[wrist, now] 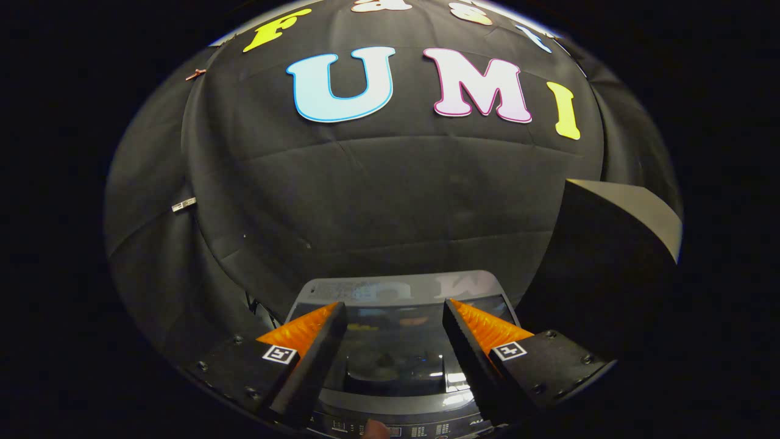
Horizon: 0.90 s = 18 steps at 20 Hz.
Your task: Put the clothes into the washing machine and then close the washing machine lid.
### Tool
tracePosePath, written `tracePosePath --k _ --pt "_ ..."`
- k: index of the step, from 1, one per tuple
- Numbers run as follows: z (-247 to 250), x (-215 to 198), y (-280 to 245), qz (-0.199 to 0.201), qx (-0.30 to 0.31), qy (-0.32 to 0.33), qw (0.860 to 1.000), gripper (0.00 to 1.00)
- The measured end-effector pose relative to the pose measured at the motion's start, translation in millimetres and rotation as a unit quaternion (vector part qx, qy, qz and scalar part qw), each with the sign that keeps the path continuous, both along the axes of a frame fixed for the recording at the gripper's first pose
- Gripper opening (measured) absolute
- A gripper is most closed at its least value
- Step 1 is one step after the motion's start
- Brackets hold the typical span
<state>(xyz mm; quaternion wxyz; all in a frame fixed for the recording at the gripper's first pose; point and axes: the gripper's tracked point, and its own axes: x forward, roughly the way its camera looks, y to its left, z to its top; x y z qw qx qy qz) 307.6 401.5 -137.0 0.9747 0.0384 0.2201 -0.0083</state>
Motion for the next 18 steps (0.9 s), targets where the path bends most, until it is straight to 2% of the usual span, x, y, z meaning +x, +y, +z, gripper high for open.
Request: tracePosePath --k 10,18 --pt "-33.5 -30.2 -8.7 0.014 -0.034 0.020 0.999 1.00" --pt "38.6 -58.8 -22.6 0.027 -0.036 -0.056 0.997 1.00"
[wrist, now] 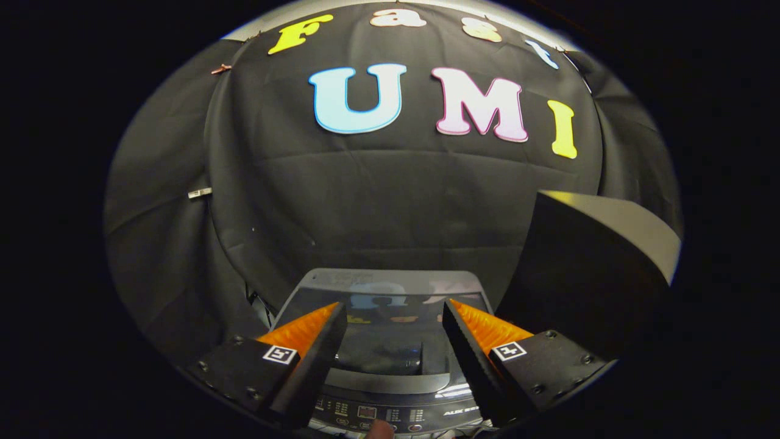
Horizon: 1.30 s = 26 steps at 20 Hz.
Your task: Put the clothes into the washing machine and then close the washing machine lid.
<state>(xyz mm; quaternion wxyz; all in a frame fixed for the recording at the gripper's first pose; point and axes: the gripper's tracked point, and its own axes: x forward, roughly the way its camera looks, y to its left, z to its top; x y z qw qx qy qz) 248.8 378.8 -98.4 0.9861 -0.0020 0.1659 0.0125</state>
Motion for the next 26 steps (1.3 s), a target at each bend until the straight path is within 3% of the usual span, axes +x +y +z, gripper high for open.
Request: tracePosePath --k 8,15,18,26 --pt "90.8 -40.9 -47.8 0.007 -0.018 -0.072 0.997 1.00" --pt "149.2 -85.9 -129.7 -0.009 -0.006 -0.125 0.992 0.98" --pt "168.3 -111.1 -163.9 0.000 0.010 -0.153 0.988 0.98" --pt "170.0 -164.9 -287.8 -0.027 -0.020 -0.183 0.983 0.98"
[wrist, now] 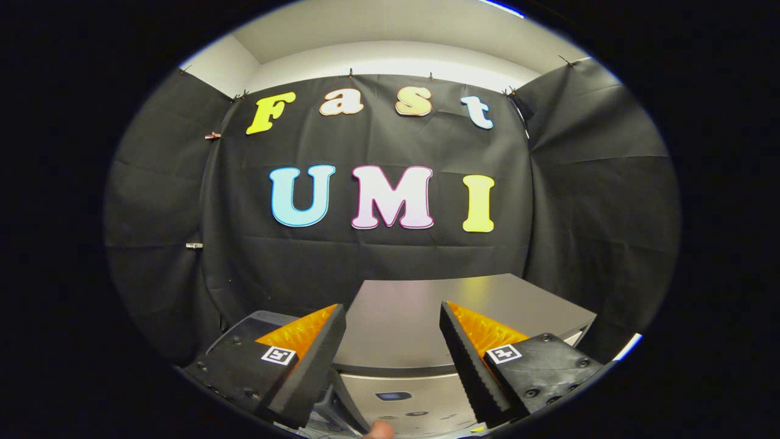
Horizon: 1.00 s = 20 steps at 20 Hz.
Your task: Put the clothes into the washing machine and then close the washing machine lid.
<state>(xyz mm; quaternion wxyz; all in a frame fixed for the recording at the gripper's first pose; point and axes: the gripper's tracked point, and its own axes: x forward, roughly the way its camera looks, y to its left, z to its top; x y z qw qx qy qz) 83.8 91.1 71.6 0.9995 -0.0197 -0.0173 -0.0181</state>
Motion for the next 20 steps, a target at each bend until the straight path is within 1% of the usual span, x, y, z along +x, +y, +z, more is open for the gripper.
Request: tracePosePath --k 3,5,7,9,13,20 --pt "-4.2 -14.1 -27.8 -0.001 -0.009 -0.017 1.000 0.98" --pt "-12.6 -23.0 -47.6 -0.008 -0.008 -0.012 1.000 0.98" --pt "-19.9 -28.1 -61.3 -0.012 0.008 -0.004 1.000 0.98" --pt "-27.7 -33.1 -76.1 -0.021 0.004 0.000 1.000 0.98" --pt "-32.4 -35.7 -82.4 -0.020 -0.002 0.000 1.000 0.98" --pt "-35.7 -34.1 -74.5 -0.012 0.007 -0.003 1.000 0.98"
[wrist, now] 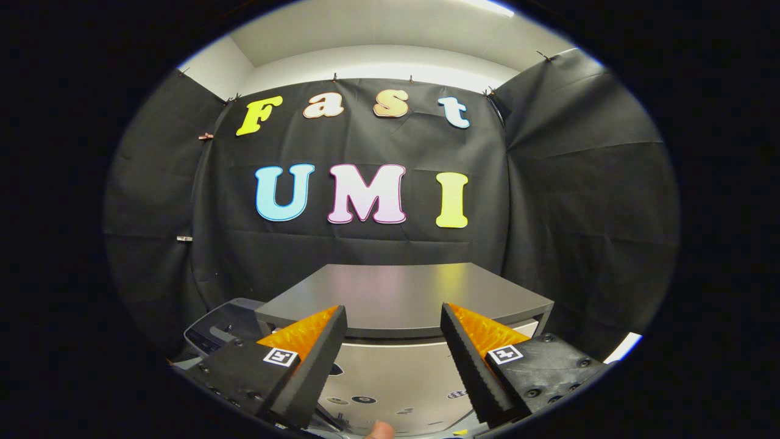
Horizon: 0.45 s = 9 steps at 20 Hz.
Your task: Put the clothes into the washing machine and then close the washing machine lid.
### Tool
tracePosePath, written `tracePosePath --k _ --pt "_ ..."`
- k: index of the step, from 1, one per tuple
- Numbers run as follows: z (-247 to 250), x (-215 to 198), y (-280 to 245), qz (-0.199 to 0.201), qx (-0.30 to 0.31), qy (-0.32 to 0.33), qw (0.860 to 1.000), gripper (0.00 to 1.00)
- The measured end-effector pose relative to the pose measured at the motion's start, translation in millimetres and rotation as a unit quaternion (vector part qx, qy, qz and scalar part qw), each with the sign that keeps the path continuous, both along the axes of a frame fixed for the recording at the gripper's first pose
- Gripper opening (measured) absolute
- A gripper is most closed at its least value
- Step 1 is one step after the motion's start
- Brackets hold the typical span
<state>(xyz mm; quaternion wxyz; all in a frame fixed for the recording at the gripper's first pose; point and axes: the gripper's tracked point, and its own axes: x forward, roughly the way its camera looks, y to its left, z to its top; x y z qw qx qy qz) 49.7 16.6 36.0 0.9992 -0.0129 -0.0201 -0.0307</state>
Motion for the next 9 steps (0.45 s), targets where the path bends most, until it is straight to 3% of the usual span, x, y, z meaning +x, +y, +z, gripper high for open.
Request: tracePosePath --k 9 --pt "5.3 -2.1 1.4 0.006 0.013 -0.009 1.000 0.98"
